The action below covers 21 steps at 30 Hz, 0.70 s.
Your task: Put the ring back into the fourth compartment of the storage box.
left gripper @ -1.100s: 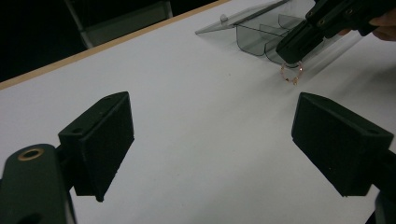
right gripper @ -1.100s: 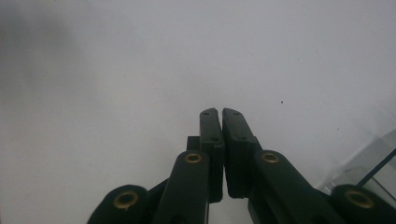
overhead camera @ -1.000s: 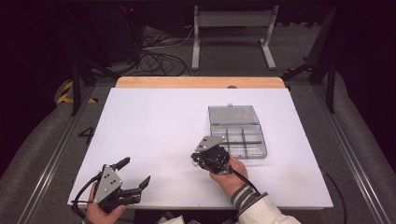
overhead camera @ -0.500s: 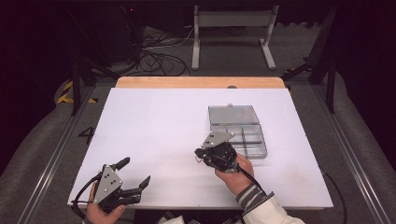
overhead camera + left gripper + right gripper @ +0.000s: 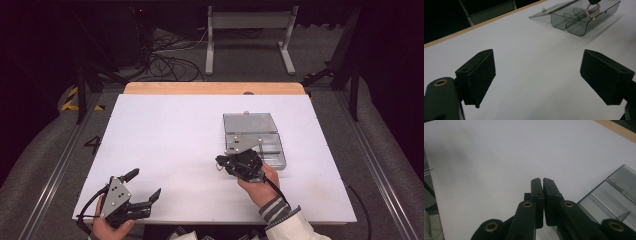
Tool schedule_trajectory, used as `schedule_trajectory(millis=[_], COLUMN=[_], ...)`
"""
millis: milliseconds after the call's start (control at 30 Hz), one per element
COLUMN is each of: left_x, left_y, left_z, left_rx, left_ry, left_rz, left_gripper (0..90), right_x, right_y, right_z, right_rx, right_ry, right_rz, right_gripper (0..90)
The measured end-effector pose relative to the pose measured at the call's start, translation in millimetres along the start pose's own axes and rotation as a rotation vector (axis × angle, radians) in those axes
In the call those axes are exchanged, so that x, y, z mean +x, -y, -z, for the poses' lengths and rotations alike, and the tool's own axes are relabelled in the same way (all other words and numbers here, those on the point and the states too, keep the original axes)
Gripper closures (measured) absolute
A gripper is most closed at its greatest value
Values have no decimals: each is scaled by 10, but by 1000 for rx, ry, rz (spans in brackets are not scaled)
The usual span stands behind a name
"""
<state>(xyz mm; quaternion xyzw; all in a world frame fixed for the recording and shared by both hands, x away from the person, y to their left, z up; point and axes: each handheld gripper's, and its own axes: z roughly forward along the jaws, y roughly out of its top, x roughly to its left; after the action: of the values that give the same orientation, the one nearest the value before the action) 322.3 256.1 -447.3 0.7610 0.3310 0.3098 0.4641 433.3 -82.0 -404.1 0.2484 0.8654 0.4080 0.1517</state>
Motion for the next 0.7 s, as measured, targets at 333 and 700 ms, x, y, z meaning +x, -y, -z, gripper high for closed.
schedule_trajectory(millis=[333, 700], left_x=[-5, -6], left_y=[0, 1], left_z=[-3, -4], left_rx=[1, 4], left_ry=[-1, 0], left_rz=[2, 3], left_gripper=[138, 138], right_x=[-161, -345], right_y=[101, 232], right_z=[100, 136], right_rx=[4, 11], right_ry=[32, 74], right_rz=[-39, -91], right_gripper=[884, 884])
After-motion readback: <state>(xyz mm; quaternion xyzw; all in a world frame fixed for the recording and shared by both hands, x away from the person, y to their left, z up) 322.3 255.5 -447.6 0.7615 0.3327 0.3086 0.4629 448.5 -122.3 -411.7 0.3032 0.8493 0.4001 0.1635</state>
